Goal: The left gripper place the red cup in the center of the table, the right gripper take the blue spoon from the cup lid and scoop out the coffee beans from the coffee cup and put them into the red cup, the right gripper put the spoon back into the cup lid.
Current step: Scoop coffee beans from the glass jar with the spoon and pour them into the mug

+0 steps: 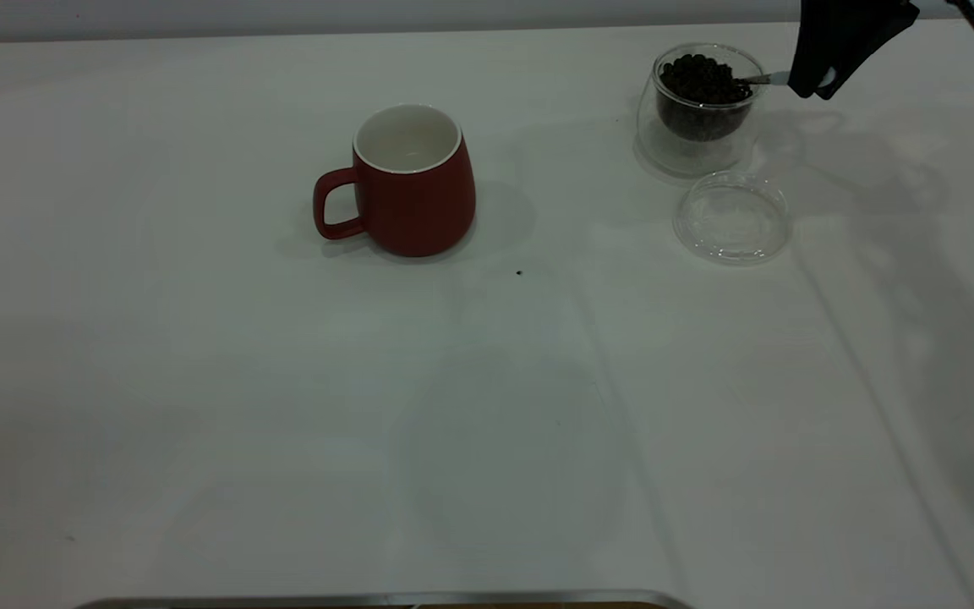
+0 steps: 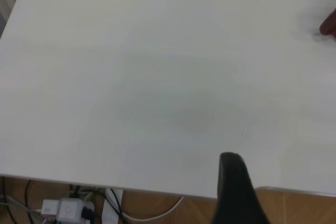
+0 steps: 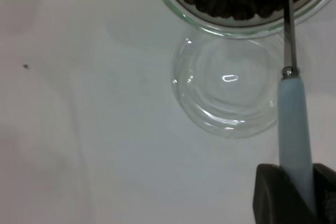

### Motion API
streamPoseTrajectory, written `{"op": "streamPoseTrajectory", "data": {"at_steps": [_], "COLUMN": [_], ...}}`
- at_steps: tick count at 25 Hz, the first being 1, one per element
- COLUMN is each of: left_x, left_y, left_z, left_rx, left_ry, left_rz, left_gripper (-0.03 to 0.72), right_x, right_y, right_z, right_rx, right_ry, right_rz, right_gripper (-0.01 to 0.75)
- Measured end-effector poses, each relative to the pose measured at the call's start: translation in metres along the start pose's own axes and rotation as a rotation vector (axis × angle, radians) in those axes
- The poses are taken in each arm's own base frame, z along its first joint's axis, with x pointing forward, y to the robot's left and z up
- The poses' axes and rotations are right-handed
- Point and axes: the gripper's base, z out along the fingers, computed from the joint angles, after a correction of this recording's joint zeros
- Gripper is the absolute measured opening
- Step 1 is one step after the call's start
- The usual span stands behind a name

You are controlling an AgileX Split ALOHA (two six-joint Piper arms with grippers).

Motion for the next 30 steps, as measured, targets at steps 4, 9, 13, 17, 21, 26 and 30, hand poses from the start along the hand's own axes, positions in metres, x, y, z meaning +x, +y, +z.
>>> {"op": "streamPoseTrajectory", "data": {"at_steps": [4, 9, 13, 17, 21, 26, 30], "left_x": [0.000, 0.000, 0.000, 0.000, 0.000, 0.000, 0.000], "left_y": [0.000, 0.000, 0.000, 0.000, 0.000, 0.000, 0.000], "left_z": [0.000, 0.000, 0.000, 0.000, 0.000, 0.000, 0.000], "left_rx": [0.000, 0.000, 0.000, 0.000, 0.000, 0.000, 0.000], "left_ry": [0.000, 0.000, 0.000, 0.000, 0.000, 0.000, 0.000], "left_rz": [0.000, 0.000, 0.000, 0.000, 0.000, 0.000, 0.000], "left_gripper": [0.518, 0.518, 0.518, 0.518, 0.518, 0.518, 0.518], "right_x": [0.000, 0.000, 0.001, 0.001, 0.001, 0.002, 0.003], "right_y": [-0.004, -0.011, -0.018, -0.020, -0.021, -0.023, -0.017], "right_z": [-0.001, -0.004, -0.007, -0.008, -0.008, -0.015, -0.045], "right_rx": [-0.020, -0.053, -0.066, -0.069, -0.067, -0.013, 0.030], "right_ry": [-0.008, -0.024, -0.034, -0.036, -0.036, -0.036, -0.083], "right_rz": [0.012, 0.040, 0.054, 0.053, 0.044, 0.009, -0.043], "right_gripper": [0.116, 0.116, 0.116, 0.116, 0.116, 0.116, 0.116]}}
